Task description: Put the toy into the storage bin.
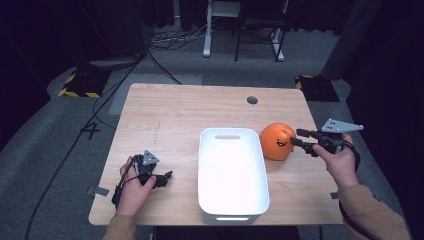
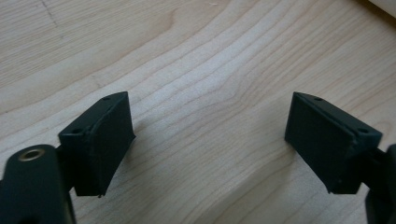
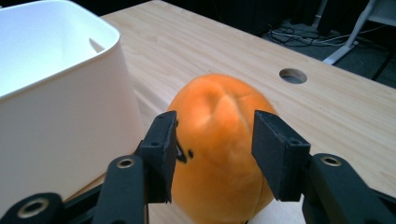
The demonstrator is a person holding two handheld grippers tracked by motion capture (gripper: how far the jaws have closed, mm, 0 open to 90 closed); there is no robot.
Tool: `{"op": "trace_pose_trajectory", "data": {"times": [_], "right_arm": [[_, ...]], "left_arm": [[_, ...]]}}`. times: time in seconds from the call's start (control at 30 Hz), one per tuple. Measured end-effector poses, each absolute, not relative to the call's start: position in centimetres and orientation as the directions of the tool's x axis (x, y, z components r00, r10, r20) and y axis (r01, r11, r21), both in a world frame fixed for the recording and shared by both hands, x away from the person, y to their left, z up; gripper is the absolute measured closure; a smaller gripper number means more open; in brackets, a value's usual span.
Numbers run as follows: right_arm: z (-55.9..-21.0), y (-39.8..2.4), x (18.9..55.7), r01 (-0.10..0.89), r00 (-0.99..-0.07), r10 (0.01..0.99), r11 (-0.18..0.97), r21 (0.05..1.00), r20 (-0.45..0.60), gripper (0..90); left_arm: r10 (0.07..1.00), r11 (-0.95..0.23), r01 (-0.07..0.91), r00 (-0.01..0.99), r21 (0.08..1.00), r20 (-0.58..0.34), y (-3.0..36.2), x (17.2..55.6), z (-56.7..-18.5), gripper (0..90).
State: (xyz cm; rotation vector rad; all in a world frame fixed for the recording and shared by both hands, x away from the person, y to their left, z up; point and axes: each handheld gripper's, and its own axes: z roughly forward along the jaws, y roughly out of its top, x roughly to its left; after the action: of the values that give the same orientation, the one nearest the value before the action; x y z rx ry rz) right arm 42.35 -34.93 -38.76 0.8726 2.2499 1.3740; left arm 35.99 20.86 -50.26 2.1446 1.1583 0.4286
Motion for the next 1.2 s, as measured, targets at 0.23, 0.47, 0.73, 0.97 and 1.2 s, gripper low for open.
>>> {"op": "trace_pose_trajectory", "data": {"times": [0.23,0.47,0.73,0.97,1.2], "right_arm": [[-38.9,-34.5,43.9,0.323,-0.740,0.672,0.310,0.894,0.034,52.3],[-39.5,-34.0,45.1,0.332,-0.740,0.672,0.323,0.886,0.033,54.2],[-39.3,-33.4,45.3,0.319,-0.762,0.648,0.361,0.877,0.010,80.4],[-38.1,-33.9,44.8,0.281,-0.792,0.610,0.357,0.891,0.006,82.3],[-36.0,-34.5,43.9,0.225,-0.838,0.546,0.332,0.916,0.008,82.6]], "left_arm": [[0.829,-0.401,0.617,0.558,0.677,-0.018,20.9,36.0,-50.2,13.6],[0.830,-0.399,0.621,0.557,0.675,-0.022,20.8,36.0,-50.2,13.0],[0.842,-0.383,0.628,0.539,0.677,-0.022,20.7,36.0,-50.3,11.2],[0.839,-0.394,0.625,0.544,0.674,-0.015,20.8,36.0,-50.2,11.3],[0.840,-0.389,0.629,0.542,0.673,-0.020,20.7,35.9,-50.2,11.4]]}}
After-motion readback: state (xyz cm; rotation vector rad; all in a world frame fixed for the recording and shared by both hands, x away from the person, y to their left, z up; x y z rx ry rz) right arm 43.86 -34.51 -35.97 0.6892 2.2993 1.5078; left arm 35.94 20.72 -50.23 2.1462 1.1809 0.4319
